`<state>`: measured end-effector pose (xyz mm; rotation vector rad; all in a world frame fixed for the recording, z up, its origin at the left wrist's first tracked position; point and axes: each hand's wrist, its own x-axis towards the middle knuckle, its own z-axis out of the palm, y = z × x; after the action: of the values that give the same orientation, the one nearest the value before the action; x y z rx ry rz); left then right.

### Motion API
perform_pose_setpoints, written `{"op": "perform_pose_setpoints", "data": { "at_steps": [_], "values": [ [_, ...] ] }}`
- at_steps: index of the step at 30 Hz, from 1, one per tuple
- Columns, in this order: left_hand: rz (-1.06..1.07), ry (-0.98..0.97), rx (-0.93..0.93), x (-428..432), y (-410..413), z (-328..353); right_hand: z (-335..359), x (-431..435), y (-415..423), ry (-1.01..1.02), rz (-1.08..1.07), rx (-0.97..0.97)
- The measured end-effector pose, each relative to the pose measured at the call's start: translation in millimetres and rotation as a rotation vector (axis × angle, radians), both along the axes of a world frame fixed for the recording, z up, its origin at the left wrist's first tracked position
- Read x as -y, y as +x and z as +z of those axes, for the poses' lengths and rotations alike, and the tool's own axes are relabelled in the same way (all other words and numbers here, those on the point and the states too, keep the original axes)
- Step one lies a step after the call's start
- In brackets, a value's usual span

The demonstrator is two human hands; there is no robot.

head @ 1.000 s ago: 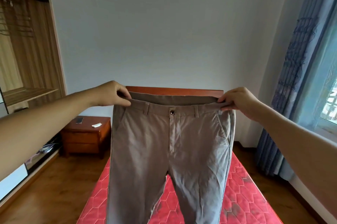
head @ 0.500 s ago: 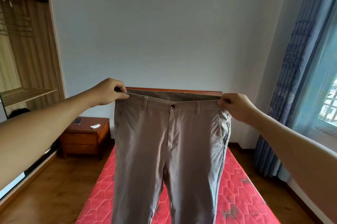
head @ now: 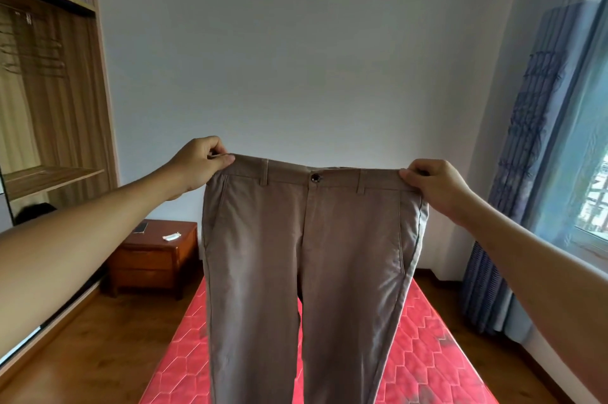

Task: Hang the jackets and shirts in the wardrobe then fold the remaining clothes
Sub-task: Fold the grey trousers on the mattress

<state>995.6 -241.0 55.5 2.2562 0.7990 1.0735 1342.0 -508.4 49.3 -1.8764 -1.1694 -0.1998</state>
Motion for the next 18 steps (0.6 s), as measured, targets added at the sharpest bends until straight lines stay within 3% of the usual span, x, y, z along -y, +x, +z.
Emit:
{"op": "perform_pose_setpoints", "data": {
  "at_steps": [8, 14, 18],
  "values": [
    [0.001, -0.009, -0.014, -4.6, 1.2, 3.2, 2.8, 2.3, 5.4, -0.08, -0.02, 0.15],
    [-0.019, -0.071, -0.024, -11.1, 4.1, 4.4, 2.9, -0.2, 9.1, -0.063, -0.052, 0.15],
    [-0.017, 0.003, -0.109, -15.0, 4.9, -1.5, 0.3, -0.3, 7.2, -0.182, -0.043, 0.299]
  ]
}}
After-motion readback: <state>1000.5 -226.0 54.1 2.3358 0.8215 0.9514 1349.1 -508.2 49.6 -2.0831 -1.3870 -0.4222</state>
